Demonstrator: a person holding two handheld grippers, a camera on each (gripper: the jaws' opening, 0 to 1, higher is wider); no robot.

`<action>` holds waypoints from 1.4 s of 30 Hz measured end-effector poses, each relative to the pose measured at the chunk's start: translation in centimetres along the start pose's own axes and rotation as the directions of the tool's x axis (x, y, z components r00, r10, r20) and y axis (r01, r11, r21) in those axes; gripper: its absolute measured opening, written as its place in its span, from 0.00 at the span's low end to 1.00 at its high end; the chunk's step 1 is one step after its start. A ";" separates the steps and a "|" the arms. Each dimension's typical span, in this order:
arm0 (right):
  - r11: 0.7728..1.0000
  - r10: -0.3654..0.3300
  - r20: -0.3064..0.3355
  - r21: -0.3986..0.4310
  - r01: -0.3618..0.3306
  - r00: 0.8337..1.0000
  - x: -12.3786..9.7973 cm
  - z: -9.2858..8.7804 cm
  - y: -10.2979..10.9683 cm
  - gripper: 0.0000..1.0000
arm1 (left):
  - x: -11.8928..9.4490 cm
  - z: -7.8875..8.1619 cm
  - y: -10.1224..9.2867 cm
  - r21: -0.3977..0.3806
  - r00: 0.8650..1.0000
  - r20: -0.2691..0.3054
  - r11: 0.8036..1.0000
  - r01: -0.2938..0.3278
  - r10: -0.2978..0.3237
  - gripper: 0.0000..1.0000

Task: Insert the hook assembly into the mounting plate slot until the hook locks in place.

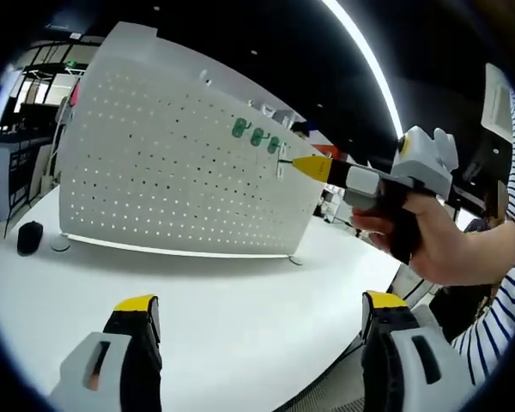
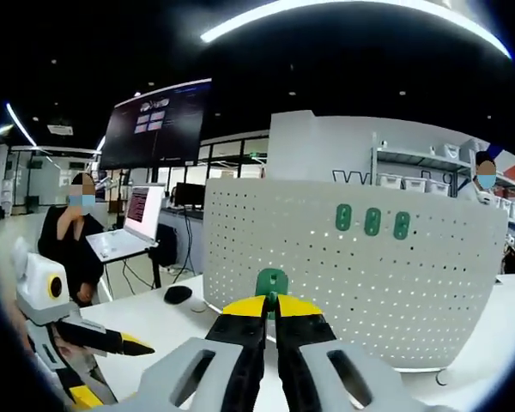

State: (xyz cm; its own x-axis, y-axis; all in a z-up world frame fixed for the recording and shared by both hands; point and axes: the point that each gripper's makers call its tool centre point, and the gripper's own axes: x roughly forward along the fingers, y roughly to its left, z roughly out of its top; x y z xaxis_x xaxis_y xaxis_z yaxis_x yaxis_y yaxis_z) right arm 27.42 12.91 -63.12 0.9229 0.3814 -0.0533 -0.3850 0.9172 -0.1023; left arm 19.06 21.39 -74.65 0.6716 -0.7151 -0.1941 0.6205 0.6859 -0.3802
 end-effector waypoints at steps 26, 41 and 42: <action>0.984 -0.178 0.058 -0.015 0.179 0.982 2.7 1.6 -8.6 0.00 | 0.0 -0.5 0.4 -0.025 1.000 -0.019 1.000 -0.011 0.010 1.00; 0.963 -0.269 0.081 -0.007 0.271 0.960 3.9 2.1 -13.8 0.00 | 0.0 -0.7 0.7 -0.036 0.999 -0.029 0.999 -0.021 0.020 1.00; 0.960 -0.277 0.082 -0.004 0.279 0.957 3.9 2.2 -14.2 0.00 | 0.0 -0.7 0.7 -0.039 0.999 -0.029 0.999 -0.022 0.021 1.00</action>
State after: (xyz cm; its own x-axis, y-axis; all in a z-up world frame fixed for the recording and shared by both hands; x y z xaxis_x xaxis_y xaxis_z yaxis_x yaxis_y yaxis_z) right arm 36.53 1.68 -59.70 0.9910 0.1201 0.0586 -0.1126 0.9867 -0.1173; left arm 19.25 21.77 -75.52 0.6723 -0.7044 -0.2279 0.5896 0.6956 -0.4105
